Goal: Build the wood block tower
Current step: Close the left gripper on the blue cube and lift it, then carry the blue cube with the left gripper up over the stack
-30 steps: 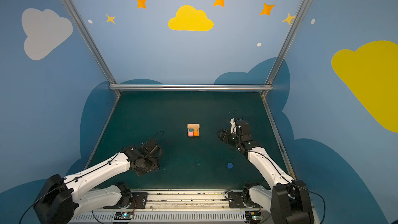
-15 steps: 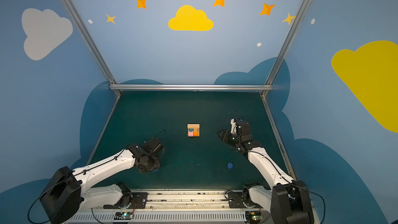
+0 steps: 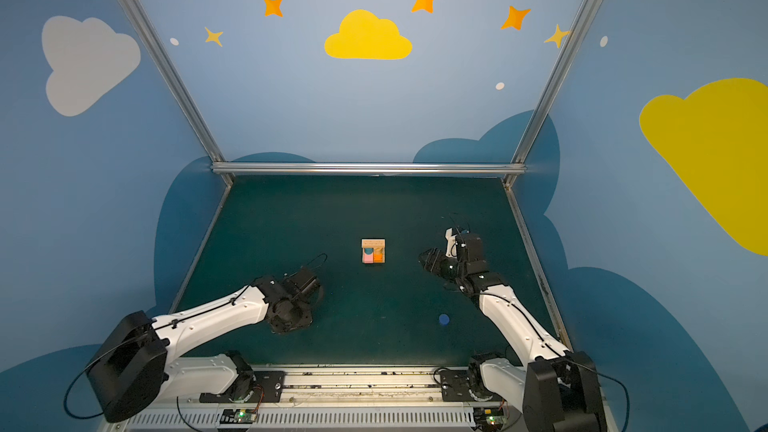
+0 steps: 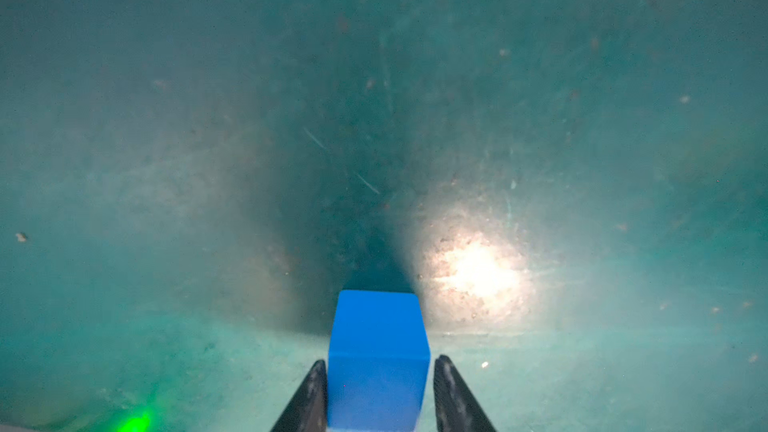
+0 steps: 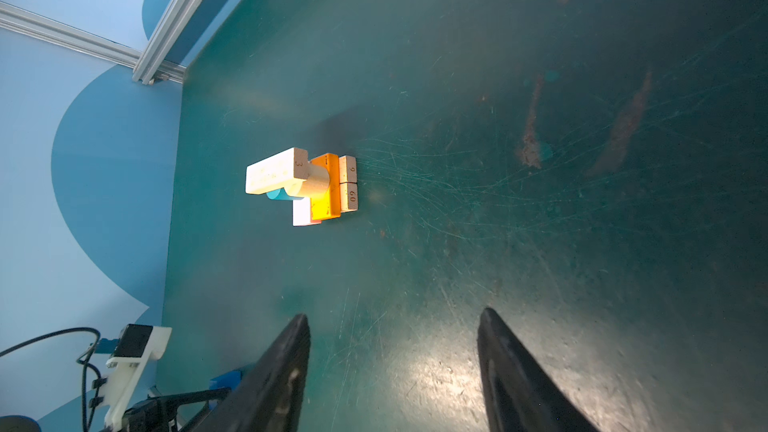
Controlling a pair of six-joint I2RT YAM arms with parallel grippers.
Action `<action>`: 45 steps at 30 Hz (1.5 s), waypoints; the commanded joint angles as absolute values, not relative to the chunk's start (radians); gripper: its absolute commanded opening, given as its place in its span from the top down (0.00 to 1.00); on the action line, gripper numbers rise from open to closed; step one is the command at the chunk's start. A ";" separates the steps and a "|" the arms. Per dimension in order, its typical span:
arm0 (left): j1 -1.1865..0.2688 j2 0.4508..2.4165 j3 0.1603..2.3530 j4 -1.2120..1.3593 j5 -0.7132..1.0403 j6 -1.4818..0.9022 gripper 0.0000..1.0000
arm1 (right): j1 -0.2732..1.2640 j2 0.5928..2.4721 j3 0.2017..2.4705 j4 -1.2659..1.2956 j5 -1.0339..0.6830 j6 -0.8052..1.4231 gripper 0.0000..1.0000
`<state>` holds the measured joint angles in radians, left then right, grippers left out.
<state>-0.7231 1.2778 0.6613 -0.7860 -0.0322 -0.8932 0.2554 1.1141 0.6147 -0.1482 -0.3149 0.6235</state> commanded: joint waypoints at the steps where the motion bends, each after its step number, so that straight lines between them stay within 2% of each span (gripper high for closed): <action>1: -0.730 1.287 0.695 -0.814 -0.053 -0.889 0.63 | 0.250 1.117 0.602 -0.152 -0.322 0.623 0.37; 7: -0.735 1.285 0.695 -0.820 -0.058 -0.894 0.70 | 0.250 1.121 0.601 -0.151 -0.325 0.623 0.37; 13: -0.736 1.293 0.697 -0.819 -0.061 -0.891 0.69 | 0.250 1.117 0.600 -0.154 -0.324 0.621 0.37; 16: -0.736 1.302 0.700 -0.824 -0.064 -0.890 0.63 | 0.250 1.115 0.601 -0.156 -0.322 0.621 0.37; 19: -0.736 1.309 0.705 -0.824 -0.066 -0.890 0.61 | 0.250 1.115 0.600 -0.154 -0.322 0.621 0.37; 32: -0.738 1.339 0.721 -0.828 -0.067 -0.884 0.66 | 0.250 1.115 0.601 -0.156 -0.322 0.621 0.37; 45: -0.741 1.344 0.738 -0.846 -0.073 -0.876 0.93 | 0.249 1.135 0.606 -0.145 -0.343 0.620 0.37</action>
<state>-0.7395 1.3357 0.7136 -0.8066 -0.0517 -0.8867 0.2520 1.1217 0.6132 -0.1467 -0.3264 0.6239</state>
